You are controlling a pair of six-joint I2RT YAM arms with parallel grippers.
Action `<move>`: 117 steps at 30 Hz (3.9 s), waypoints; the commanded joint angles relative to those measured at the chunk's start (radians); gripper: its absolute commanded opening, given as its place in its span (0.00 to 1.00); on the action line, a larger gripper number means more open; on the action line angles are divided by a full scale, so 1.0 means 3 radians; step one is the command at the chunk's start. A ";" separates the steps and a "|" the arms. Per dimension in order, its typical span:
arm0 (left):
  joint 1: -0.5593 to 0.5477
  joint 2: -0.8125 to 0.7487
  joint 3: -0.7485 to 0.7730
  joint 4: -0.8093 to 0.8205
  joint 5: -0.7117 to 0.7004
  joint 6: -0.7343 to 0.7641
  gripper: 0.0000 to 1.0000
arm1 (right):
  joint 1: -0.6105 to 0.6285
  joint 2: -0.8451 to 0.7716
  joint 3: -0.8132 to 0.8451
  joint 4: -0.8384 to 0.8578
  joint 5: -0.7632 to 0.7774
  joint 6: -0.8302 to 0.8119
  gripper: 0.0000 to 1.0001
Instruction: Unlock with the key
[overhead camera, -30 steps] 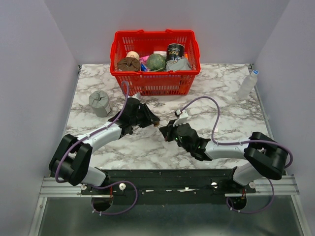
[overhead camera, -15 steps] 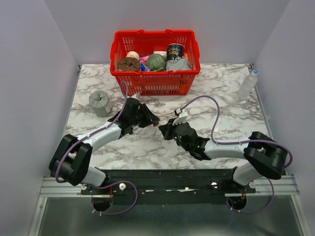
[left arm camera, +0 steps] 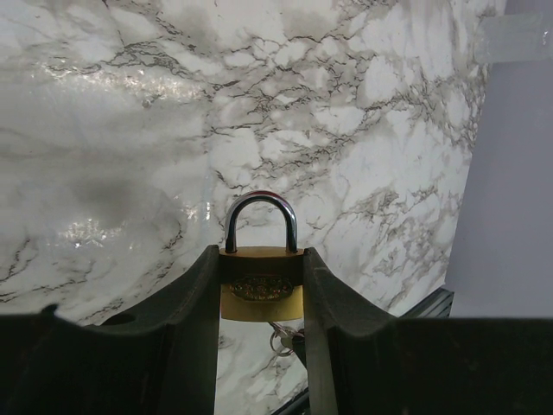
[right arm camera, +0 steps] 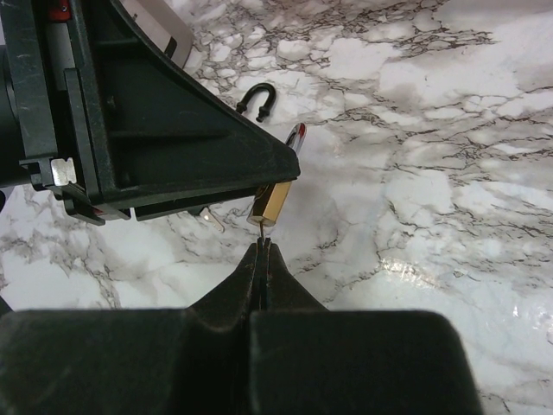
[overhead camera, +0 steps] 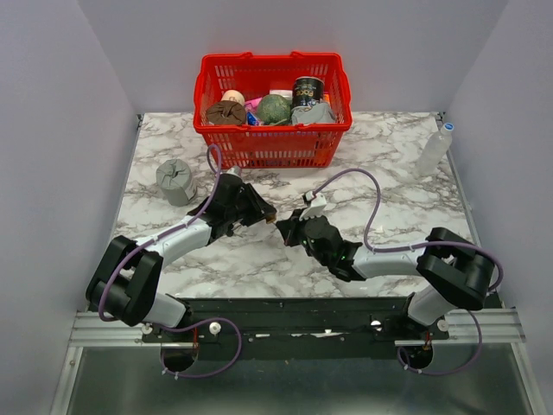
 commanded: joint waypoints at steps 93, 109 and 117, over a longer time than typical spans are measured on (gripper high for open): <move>0.0097 -0.0190 -0.0157 0.0479 0.0338 -0.0140 0.00 | -0.0159 -0.0088 -0.0371 0.0648 -0.0231 0.0922 0.01; 0.0112 -0.0185 -0.0157 0.0489 0.0348 -0.0140 0.00 | -0.0159 0.0055 -0.0309 0.0755 -0.0512 0.0938 0.01; 0.0122 -0.0185 -0.0167 0.0494 0.0348 -0.0145 0.00 | -0.0159 0.0045 -0.0325 0.0771 -0.0467 0.0948 0.01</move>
